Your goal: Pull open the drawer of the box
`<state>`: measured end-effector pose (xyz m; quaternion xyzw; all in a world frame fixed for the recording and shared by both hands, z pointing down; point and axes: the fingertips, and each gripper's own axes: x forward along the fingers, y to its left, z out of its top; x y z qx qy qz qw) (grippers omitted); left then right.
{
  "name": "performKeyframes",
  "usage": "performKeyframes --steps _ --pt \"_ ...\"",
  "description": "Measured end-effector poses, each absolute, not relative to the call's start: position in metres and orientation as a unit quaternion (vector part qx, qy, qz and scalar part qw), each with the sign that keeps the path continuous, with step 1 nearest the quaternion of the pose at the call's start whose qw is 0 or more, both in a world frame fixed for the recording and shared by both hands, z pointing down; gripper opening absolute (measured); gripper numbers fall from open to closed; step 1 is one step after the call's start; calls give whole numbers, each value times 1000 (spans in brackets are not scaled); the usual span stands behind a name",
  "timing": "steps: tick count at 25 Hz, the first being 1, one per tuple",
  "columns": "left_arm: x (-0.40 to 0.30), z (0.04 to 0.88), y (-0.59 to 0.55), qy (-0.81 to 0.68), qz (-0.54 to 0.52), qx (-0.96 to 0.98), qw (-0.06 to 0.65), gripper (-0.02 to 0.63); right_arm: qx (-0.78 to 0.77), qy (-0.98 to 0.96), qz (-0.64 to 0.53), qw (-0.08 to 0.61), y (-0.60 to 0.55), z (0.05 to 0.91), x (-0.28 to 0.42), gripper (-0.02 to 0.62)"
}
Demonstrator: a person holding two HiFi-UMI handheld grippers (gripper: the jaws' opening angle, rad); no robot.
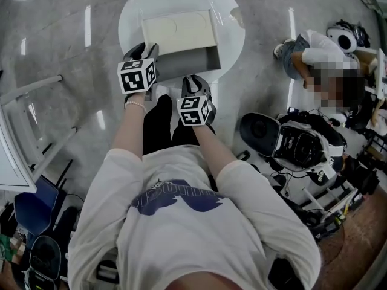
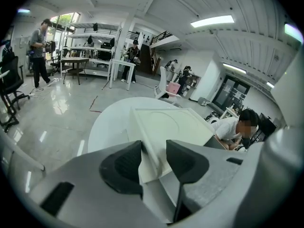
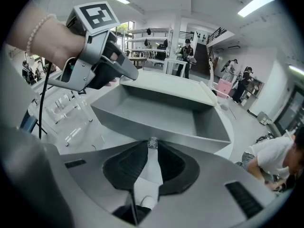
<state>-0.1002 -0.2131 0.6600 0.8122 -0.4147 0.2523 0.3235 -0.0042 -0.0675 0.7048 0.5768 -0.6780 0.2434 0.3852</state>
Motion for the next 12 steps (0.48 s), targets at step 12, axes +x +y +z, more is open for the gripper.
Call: performKeyframes --steps 12 --pt "-104 661 -205 -420 246 814 317 170 576 -678 249 382 -39 714 -6 63"
